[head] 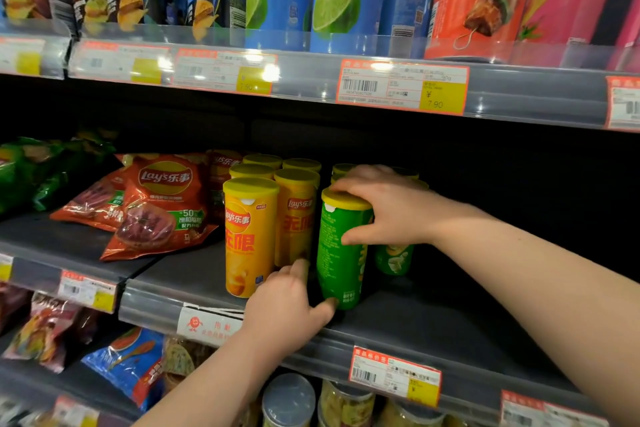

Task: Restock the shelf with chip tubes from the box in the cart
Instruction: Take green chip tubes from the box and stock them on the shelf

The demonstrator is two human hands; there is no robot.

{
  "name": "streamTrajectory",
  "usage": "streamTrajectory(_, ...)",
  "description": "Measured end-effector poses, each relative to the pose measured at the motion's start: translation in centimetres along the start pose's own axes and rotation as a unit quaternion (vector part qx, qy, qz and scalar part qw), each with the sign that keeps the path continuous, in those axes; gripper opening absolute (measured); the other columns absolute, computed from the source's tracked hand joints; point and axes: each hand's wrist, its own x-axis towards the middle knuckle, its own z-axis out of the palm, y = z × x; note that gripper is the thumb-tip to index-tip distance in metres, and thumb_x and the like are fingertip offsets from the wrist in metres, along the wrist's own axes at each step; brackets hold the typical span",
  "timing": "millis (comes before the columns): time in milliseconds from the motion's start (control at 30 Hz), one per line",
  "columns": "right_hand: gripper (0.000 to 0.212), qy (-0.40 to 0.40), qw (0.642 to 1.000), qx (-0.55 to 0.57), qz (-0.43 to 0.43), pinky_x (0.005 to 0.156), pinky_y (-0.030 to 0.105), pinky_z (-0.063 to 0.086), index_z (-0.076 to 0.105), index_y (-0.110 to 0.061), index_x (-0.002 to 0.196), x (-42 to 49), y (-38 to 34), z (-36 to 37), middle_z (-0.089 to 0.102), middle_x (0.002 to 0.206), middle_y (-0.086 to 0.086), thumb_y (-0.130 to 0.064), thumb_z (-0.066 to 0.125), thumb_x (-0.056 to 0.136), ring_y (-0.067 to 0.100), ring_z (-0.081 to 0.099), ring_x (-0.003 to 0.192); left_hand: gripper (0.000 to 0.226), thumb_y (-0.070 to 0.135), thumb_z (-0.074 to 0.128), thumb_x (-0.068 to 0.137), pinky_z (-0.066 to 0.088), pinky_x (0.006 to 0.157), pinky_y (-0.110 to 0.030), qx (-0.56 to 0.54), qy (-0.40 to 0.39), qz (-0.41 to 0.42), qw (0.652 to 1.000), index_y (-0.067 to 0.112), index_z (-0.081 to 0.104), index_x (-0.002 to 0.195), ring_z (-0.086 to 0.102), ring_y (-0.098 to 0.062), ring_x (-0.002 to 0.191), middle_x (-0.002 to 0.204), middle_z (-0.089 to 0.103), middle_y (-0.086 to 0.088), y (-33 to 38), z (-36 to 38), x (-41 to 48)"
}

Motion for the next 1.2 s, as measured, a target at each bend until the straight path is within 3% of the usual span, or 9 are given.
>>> streamTrajectory(100, 0.073, -0.051, 0.998, 0.042, -0.018, 0.111, 0.031, 0.03, 0.03, -0.03, 0.147, -0.2, 0.4, -0.4, 0.031, 0.152, -0.003, -0.024, 0.065, 0.083, 0.016, 0.03, 0.137, 0.061, 0.057, 0.057, 0.079, 0.048, 0.079, -0.029, -0.011, 0.012, 0.004, 1.0, 0.022, 0.042, 0.127, 0.056, -0.019, 0.109, 0.118, 0.057, 0.001, -0.1, 0.1, -0.2)
streamTrajectory(200, 0.07, 0.009, 1.0, -0.017, 0.003, 0.102, 0.031, 0.038, 0.037, -0.031, 0.143, -0.1, 0.0, -0.4, 0.044, 0.143, -0.004, -0.041, 0.068, 0.08, 0.02, 0.041, 0.125, 0.059, 0.056, 0.058, 0.079, 0.047, 0.076, -0.03, -0.015, 0.015, 0.001, 1.0, 0.021, 0.041, 0.123, 0.057, -0.021, 0.105, 0.115, 0.057, 0.0, -0.1, 0.1, -0.3)
streamTrajectory(300, 0.079, 0.029, 0.997, -0.066, 0.031, 0.099, 0.034, 0.04, 0.037, -0.032, 0.14, 0.0, -0.1, -0.5, 0.044, 0.138, -0.001, -0.059, 0.068, 0.073, 0.022, 0.041, 0.125, 0.056, 0.056, 0.058, 0.079, 0.045, 0.073, -0.029, -0.018, 0.014, 0.0, 1.0, 0.02, 0.04, 0.117, 0.059, -0.022, 0.1, 0.112, 0.058, -0.001, -0.1, 0.0, -0.4)
streamTrajectory(433, 0.085, -0.044, 0.999, 0.004, 0.0, 0.113, 0.039, 0.028, 0.025, -0.031, 0.148, -0.4, 0.4, 0.3, 0.027, 0.152, -0.002, -0.042, 0.071, 0.077, 0.02, 0.026, 0.139, 0.054, 0.057, 0.056, 0.081, 0.044, 0.071, -0.028, -0.014, 0.014, 0.01, 1.0, 0.02, 0.039, 0.117, 0.059, -0.021, 0.099, 0.112, 0.058, -0.001, 0.0, -0.3, -0.6)
streamTrajectory(600, 0.087, -0.028, 0.999, -0.015, 0.002, 0.116, 0.042, 0.021, 0.024, -0.03, 0.147, -0.2, 0.4, 0.6, 0.023, 0.154, -0.003, -0.04, 0.072, 0.076, 0.019, 0.019, 0.142, 0.051, 0.057, 0.056, 0.081, 0.045, 0.071, -0.03, -0.012, 0.01, 0.006, 1.0, 0.02, 0.04, 0.113, 0.06, -0.022, 0.098, 0.111, 0.059, 0.0, 0.0, -0.3, -0.6)
streamTrajectory(767, 0.09, -0.061, 0.997, 0.042, 0.023, 0.101, 0.033, 0.042, 0.02, -0.031, 0.145, 0.4, 0.7, 0.7, 0.038, 0.145, 0.0, -0.032, 0.076, 0.075, 0.017, 0.043, 0.125, 0.052, 0.056, 0.056, 0.081, 0.047, 0.073, -0.031, -0.012, 0.011, 0.007, 1.0, 0.02, 0.041, 0.115, 0.06, -0.022, 0.099, 0.112, 0.059, 0.0, -0.1, -0.2, -0.6)
streamTrajectory(1200, 0.092, -0.055, 0.996, 0.027, 0.064, 0.095, 0.026, 0.041, 0.019, -0.033, 0.147, 2.5, 1.8, 1.4, 0.034, 0.15, 0.0, -0.028, 0.076, 0.075, 0.022, 0.042, 0.128, 0.058, 0.058, 0.054, 0.081, 0.051, 0.08, -0.034, -0.009, 0.009, 0.01, 1.0, 0.022, 0.04, 0.125, 0.059, -0.021, 0.103, 0.115, 0.059, 0.001, -0.3, 0.2, -0.5)
